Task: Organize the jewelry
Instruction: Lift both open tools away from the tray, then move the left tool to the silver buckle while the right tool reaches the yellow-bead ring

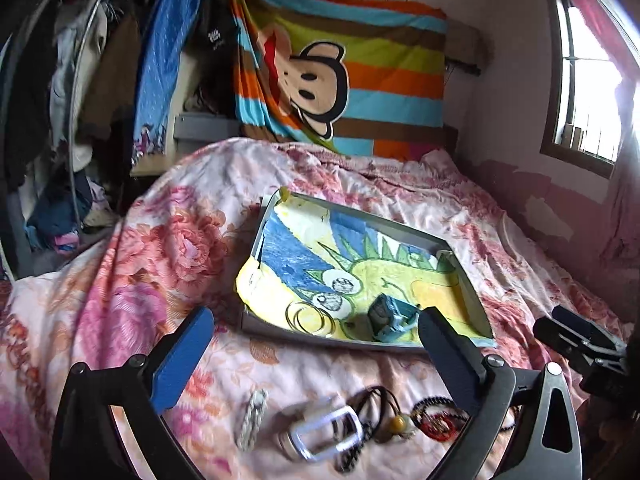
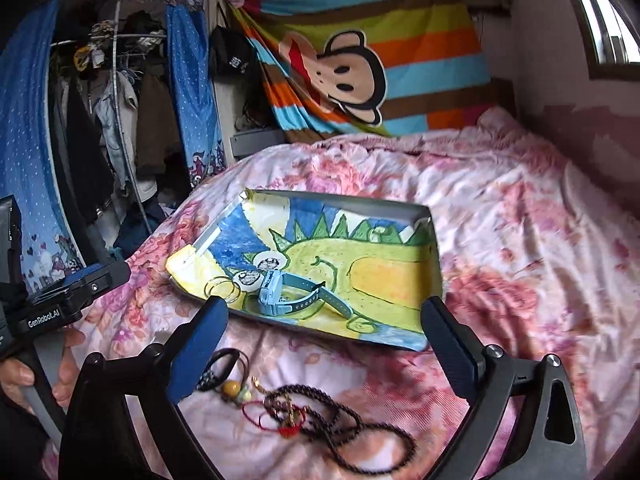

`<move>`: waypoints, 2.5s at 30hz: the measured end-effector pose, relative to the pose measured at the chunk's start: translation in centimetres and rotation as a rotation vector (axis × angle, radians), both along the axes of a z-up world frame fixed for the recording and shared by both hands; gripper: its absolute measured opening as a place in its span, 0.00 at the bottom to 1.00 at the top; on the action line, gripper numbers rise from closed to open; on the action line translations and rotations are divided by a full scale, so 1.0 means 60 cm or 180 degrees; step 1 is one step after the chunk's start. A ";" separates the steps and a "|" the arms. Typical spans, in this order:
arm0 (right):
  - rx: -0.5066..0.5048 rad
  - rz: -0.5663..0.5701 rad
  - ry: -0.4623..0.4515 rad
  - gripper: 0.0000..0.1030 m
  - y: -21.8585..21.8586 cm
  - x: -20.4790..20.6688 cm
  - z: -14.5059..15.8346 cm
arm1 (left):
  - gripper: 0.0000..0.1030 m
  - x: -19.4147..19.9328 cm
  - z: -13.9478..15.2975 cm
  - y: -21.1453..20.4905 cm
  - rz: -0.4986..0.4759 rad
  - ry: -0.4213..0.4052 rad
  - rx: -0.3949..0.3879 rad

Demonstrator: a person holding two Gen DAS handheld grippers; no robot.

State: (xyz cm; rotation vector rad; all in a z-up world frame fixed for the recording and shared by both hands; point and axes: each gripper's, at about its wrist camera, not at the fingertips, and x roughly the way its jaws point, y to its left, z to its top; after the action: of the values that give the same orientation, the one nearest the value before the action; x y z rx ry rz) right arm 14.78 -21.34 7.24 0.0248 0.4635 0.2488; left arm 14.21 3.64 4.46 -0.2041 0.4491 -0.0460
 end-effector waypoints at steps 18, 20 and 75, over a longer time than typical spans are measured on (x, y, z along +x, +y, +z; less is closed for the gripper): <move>-0.0304 0.0332 -0.0247 0.96 0.000 -0.215 0.039 | 1.00 -0.184 -0.022 -0.009 0.0080 -0.0085 0.0098; -0.0245 0.0363 -0.0157 0.96 -0.003 -0.228 0.029 | 1.00 -0.195 -0.025 -0.009 0.0068 -0.0046 0.0104; -0.0680 0.1676 0.1116 0.36 0.155 0.074 -0.170 | 0.51 0.043 -0.147 -0.014 -0.1327 0.1043 0.0417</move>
State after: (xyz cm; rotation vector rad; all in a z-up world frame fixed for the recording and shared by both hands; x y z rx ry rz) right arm 19.21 -12.03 -2.98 -0.2696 0.8420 0.7170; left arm 16.81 2.83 -4.36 0.0154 0.8136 -0.3948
